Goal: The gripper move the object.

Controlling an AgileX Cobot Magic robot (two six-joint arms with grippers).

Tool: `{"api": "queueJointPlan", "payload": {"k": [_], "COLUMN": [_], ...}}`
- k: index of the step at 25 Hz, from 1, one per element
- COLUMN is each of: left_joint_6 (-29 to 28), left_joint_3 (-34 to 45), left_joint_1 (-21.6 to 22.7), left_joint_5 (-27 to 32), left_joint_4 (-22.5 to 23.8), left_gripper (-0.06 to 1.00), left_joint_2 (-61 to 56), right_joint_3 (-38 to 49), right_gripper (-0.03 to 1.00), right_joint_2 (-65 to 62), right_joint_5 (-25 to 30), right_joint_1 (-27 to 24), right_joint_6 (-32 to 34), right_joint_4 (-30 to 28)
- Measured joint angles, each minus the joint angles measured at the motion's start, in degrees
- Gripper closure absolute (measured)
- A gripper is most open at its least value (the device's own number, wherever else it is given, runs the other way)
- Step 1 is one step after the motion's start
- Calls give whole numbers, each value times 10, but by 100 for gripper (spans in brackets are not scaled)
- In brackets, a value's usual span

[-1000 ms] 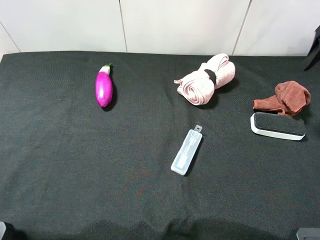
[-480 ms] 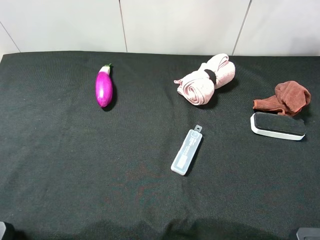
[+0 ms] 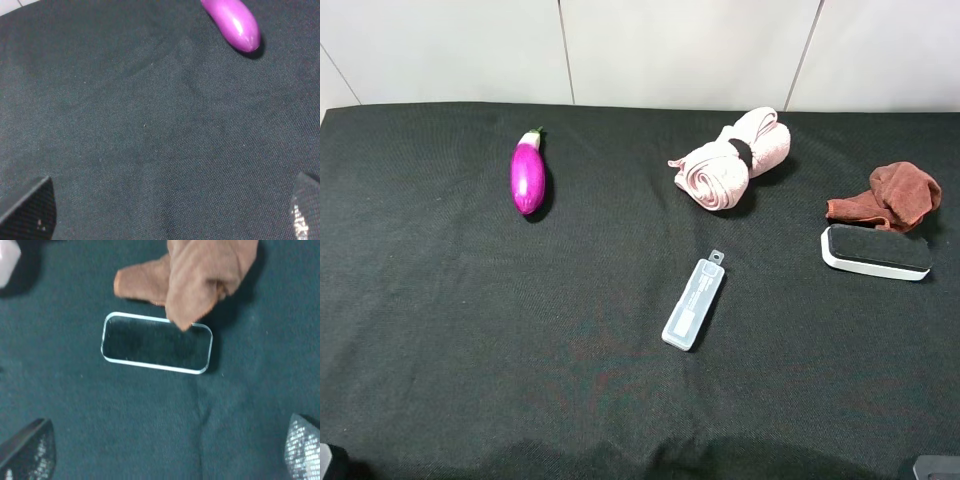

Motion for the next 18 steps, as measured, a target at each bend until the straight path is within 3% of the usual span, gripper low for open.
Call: {"api": "queueJointPlan", "payload": {"k": [18], "left_joint_6": [0], "left_joint_3": [0], "left_joint_1": [0], "left_joint_5": [0], "left_joint_4": [0], "left_gripper": [-5], "left_joint_2": [0], "right_joint_3": [168], "right_gripper": [27], "right_joint_2": [-324], "right_joint_5": [3], "right_joint_1": [0], "right_joint_6": [0], "right_joint_4": [-32]}}
